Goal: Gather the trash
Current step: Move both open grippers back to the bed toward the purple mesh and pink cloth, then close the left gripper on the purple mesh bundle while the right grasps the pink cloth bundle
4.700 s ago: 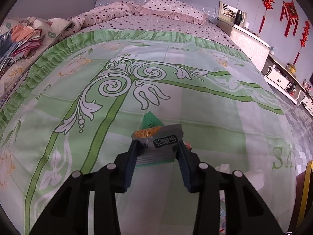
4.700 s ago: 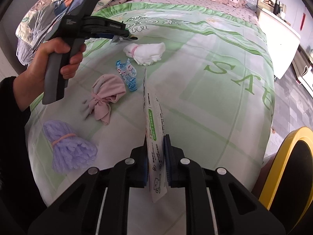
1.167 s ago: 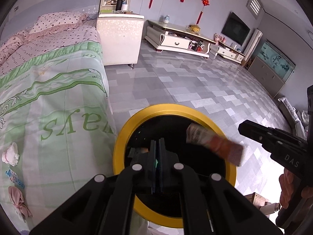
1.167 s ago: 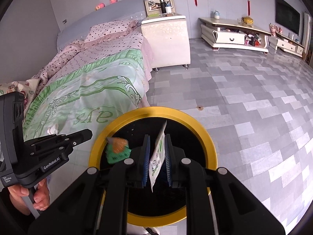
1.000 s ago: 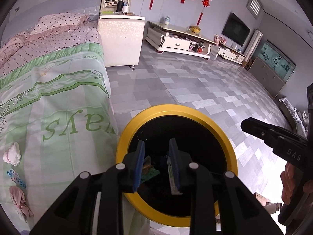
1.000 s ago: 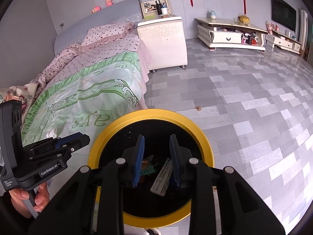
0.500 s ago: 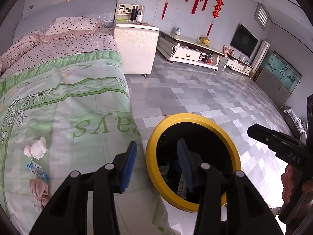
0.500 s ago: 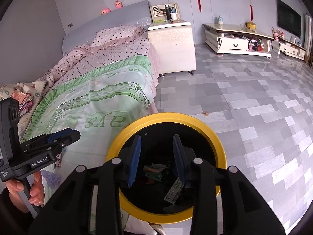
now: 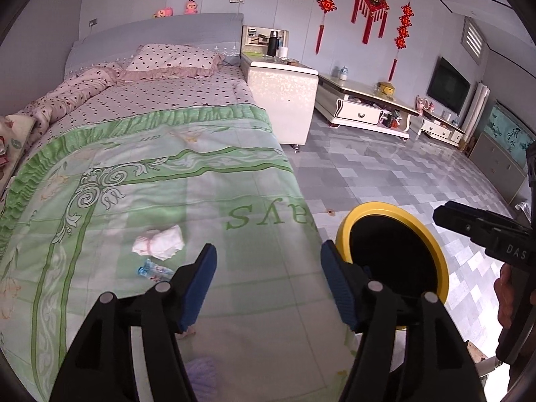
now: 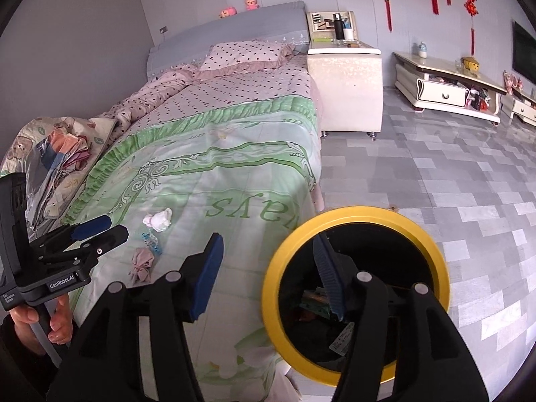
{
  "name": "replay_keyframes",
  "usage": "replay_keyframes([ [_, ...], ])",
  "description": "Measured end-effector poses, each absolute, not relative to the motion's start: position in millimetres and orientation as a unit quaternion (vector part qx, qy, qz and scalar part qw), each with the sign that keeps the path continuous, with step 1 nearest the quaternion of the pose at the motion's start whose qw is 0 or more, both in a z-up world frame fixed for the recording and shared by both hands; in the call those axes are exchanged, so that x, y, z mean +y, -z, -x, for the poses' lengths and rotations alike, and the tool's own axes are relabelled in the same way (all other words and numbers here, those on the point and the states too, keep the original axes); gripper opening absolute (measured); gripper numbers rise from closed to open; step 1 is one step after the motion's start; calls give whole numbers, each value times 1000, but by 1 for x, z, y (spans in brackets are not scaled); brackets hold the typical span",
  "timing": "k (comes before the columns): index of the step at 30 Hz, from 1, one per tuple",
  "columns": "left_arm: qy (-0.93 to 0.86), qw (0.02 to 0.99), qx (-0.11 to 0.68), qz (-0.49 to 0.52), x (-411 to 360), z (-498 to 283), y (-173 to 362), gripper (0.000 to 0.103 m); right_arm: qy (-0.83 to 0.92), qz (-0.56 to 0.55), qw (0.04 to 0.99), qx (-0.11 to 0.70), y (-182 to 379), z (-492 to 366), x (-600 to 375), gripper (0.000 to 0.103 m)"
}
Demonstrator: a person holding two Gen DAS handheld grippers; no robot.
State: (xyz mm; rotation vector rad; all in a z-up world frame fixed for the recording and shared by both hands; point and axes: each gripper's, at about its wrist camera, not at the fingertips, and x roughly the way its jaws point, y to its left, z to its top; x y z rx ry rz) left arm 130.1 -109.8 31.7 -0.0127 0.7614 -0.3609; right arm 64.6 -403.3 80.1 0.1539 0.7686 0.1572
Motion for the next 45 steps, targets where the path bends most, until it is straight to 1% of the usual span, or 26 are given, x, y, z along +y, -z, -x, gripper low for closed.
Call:
replay_keyframes([
  [5,150,916,373,11,-70,-120,-26,65,-107,-70,913,387,-78,-78,-366,57],
  [8,137,914,381,14,-50,-111,-18,65,-130,-69,905,400,-73,-87,-339,58],
  [10,129,914,385,14,-38,-106,-10,65,-145,-69,898,409,-68,-93,-323,60],
  [20,102,898,426,27,4,-84,44,65,-206,-58,856,470,-22,-119,-249,60],
  [26,97,888,448,36,9,-83,74,65,-237,-64,822,513,11,-141,-217,60],
  [34,117,877,460,67,4,-94,96,65,-264,-70,775,569,57,-174,-175,60],
  [41,128,876,453,104,5,-96,108,65,-266,-84,746,604,87,-201,-152,59],
  [43,129,879,445,110,4,-94,109,64,-270,-89,738,612,93,-206,-145,56],
  [44,131,881,442,107,3,-94,110,62,-272,-91,733,616,96,-208,-142,55],
  [45,132,883,438,102,1,-93,110,58,-274,-93,729,620,99,-210,-139,55],
])
